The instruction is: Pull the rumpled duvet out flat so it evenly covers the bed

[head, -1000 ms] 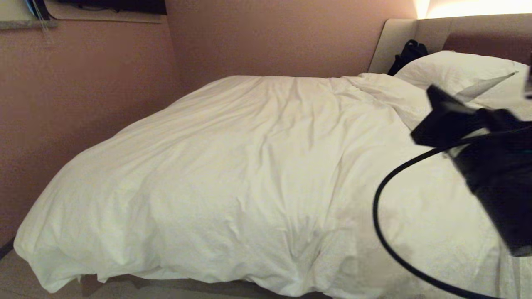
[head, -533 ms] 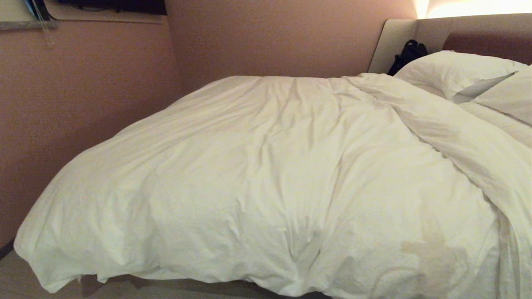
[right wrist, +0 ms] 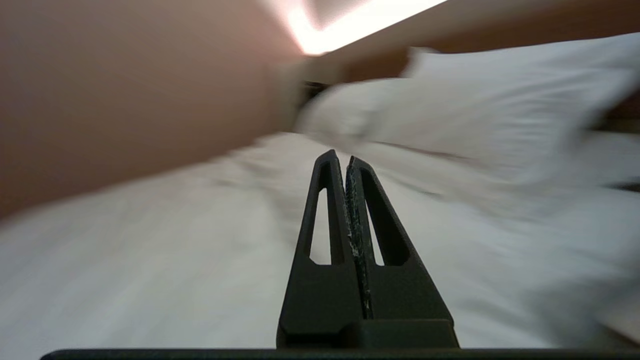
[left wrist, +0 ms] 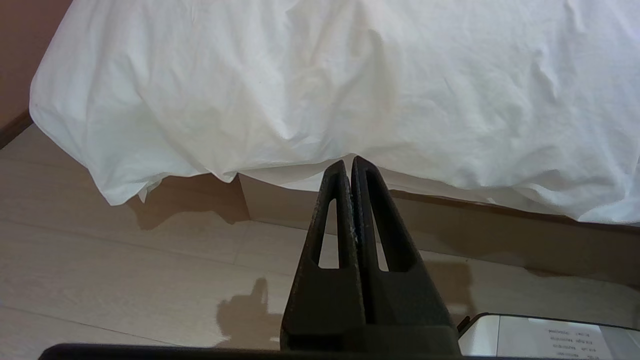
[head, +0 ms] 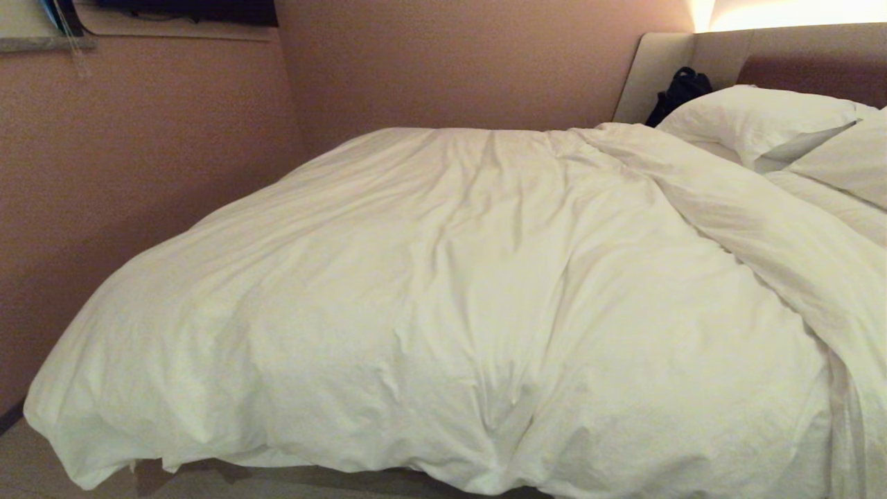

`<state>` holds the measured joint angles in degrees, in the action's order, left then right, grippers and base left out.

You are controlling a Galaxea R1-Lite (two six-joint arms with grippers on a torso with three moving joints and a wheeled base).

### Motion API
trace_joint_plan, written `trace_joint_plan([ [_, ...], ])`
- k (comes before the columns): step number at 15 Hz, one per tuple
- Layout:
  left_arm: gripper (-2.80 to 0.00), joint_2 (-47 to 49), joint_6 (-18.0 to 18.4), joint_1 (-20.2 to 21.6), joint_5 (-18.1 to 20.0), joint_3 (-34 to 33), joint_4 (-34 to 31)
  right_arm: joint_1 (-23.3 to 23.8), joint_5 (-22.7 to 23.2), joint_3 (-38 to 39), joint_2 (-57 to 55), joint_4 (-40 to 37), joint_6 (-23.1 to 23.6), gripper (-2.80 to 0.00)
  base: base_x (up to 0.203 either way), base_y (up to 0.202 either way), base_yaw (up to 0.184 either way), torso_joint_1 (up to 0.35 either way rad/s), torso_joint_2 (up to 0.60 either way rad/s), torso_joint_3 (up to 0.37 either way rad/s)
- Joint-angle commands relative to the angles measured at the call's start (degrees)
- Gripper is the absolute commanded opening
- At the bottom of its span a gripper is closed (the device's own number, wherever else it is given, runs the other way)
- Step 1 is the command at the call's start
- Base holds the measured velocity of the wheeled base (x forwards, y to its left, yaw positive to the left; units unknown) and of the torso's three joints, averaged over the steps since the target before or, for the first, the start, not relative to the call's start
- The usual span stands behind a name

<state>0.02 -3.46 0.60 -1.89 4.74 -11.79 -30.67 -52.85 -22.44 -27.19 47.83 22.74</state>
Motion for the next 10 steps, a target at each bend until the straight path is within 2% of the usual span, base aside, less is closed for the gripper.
trace_joint_plan([
  [1, -2.80, 0.0, -0.1, 0.0, 0.0, 0.0, -0.1, 3.9, -0.6, 0.5, 3.7, -14.7, 0.2, -2.80, 0.000, 0.000, 0.000, 0.000, 0.00, 0.000],
  [5, -2.80, 0.0, -0.1, 0.0, 0.0, 0.0, -0.1, 12.1, -0.7, 1.3, 5.0, -15.6, 0.4, -2.80, 0.000, 0.000, 0.000, 0.000, 0.00, 0.000],
  [8, -2.80, 0.0, -0.1, 0.0, 0.0, 0.0, -0.1, 18.9, -0.6, 3.1, 9.9, -19.1, 0.4, -2.80, 0.000, 0.000, 0.000, 0.000, 0.00, 0.000],
  [10, -2.80, 0.0, -0.1, 0.0, 0.0, 0.0, -0.1, 20.4, -2.6, 5.1, 11.1, -18.0, -0.9, -2.80, 0.000, 0.000, 0.000, 0.000, 0.00, 0.000],
])
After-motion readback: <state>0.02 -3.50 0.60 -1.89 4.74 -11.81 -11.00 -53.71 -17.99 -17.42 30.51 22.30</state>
